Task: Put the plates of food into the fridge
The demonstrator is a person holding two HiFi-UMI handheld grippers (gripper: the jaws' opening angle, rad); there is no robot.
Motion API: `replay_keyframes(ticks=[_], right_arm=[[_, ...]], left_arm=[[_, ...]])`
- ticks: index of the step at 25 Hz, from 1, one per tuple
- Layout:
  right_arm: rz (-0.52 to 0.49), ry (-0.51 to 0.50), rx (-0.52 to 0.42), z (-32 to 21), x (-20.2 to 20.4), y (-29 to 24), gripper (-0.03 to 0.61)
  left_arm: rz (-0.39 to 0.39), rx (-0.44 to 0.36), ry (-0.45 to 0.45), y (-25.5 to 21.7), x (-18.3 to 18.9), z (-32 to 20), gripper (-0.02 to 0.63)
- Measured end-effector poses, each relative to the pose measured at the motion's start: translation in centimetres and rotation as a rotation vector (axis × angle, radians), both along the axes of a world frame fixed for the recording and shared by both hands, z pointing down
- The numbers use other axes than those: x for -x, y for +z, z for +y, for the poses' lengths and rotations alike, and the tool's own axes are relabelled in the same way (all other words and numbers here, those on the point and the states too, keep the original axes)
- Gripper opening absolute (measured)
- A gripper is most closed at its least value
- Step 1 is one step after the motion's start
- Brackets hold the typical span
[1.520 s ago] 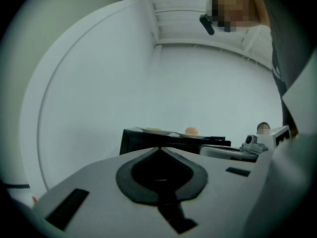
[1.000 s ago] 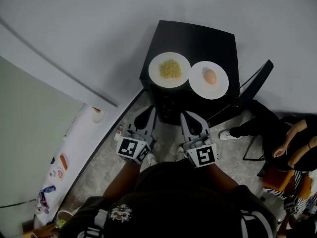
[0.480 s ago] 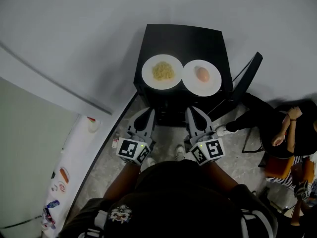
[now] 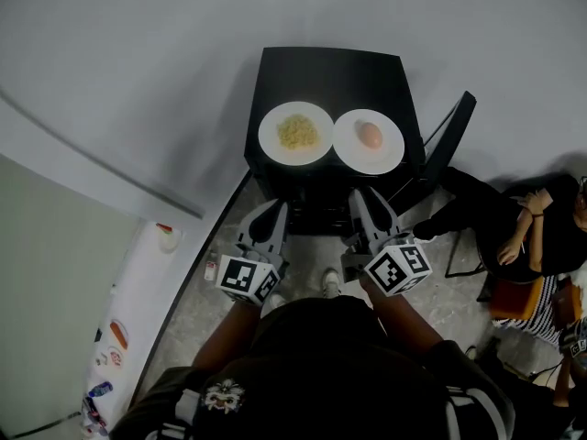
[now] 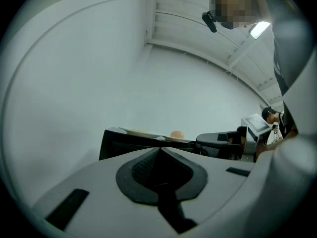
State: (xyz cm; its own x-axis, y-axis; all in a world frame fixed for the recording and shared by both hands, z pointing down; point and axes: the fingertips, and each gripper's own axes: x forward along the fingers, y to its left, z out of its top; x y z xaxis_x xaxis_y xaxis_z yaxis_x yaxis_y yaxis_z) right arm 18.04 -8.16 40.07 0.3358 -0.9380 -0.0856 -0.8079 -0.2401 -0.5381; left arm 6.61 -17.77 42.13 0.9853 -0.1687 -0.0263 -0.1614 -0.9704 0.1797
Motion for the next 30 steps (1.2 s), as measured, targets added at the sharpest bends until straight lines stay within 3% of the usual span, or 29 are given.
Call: replay_keyframes(ticks=[10,18,24,30], right_arm=[[-0.609,0.065,-0.256,1.7,-4.6,0.7,0.137],[-0.805,0.085,-0.327,0.8,-6.5,1.2,0.137],[-0.869,0.102,-0.36,0.1,-7.4,1.3,0.133],[-0.935,0.136,-0.399,0.5,-7.5,1.5,0.061]], left_arm=[[0.01,0.013,0.019,0.1,-0.1,0.9,0.026],[0.003,0.017,0.013,0.6,0.2,0.9,0.026],[0.002,-0.003,0.009,0.2,-0.1,0.8,0.026],[0.005,0.012,-0.004,0.6,0.9,1.1,0.026]])
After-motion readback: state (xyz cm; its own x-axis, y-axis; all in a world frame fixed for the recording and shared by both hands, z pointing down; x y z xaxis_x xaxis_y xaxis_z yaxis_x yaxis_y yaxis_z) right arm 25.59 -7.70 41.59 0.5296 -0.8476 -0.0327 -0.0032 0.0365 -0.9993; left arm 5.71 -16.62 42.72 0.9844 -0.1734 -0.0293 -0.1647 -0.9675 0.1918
